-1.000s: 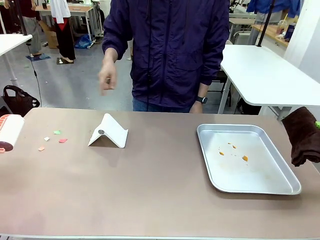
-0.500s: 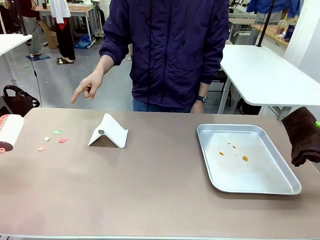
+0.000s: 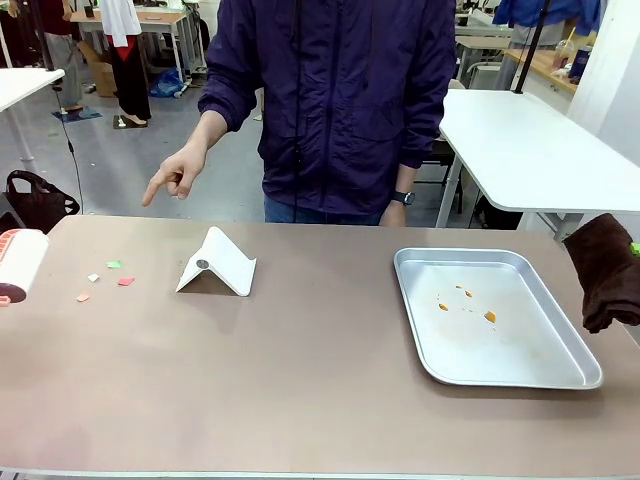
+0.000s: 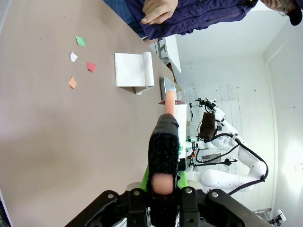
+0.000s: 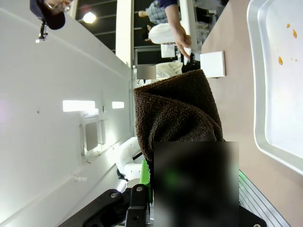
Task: Clean the surface of the table.
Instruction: If a person points to the right, clean the right side of the table with your right hand, and if they point to the left, clean the left side with your left hand.
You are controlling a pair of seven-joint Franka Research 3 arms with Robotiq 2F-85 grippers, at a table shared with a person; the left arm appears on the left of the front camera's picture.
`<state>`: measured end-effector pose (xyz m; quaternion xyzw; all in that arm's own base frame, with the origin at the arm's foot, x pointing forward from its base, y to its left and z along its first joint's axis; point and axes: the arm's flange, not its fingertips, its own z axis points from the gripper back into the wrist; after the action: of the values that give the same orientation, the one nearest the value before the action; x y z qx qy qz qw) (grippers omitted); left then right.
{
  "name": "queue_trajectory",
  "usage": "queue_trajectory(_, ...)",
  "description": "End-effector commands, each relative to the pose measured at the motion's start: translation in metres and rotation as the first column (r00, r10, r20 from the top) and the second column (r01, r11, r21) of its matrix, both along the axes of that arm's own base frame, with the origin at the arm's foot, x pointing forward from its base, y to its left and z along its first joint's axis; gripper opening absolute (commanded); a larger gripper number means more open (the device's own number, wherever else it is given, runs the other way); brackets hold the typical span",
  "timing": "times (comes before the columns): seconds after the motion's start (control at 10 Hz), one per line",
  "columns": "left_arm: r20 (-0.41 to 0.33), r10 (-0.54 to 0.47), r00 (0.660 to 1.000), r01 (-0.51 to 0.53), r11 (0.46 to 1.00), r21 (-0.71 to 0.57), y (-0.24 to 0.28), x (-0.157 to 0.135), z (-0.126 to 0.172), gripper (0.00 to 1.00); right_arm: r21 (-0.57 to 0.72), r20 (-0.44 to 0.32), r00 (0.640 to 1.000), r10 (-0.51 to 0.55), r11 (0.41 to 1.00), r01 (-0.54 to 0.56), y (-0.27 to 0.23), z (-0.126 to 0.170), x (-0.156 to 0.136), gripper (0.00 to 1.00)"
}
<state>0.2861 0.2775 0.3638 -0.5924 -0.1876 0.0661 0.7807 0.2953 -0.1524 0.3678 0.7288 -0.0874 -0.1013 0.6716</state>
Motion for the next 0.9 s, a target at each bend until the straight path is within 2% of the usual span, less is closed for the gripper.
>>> queue_trajectory(0.0, -0.007, 0.047, 0.999, -0.046, 0.998, 0.029, -0.004, 0.001, 0.002, 0.22, -0.008, 0.003, 1.0, 0.0, 1.0, 0.0, 0.001, 0.006, -0.001, 0.0)
queue_trajectory(0.2, -0.017, 0.17, 0.985, -0.167, 0.981, 0.097, -0.011, 0.002, 0.003, 0.22, -0.008, 0.003, 1.0, 0.0, 1.0, 0.0, 0.001, 0.006, -0.001, 0.0)
queue_trajectory(0.4, -0.059, 0.247, 0.967, -0.236, 0.96, 0.15, -0.02, 0.003, 0.002, 0.22, -0.008, 0.003, 1.0, 0.0, 1.0, 0.0, 0.001, 0.006, -0.001, 0.0)
queue_trajectory(0.5, -0.059, 0.296, 0.953, -0.283, 0.946, 0.16, -0.023, 0.003, 0.003, 0.22, -0.008, 0.003, 1.0, 0.0, 1.0, 0.0, 0.001, 0.006, -0.001, 0.0)
queue_trajectory(0.8, -0.153, 0.422, 0.893, -0.386, 0.896, 0.22, -0.032, 0.011, -0.003, 0.22, -0.008, 0.003, 1.0, 0.0, 1.0, 0.0, 0.001, 0.006, -0.001, 0.0)
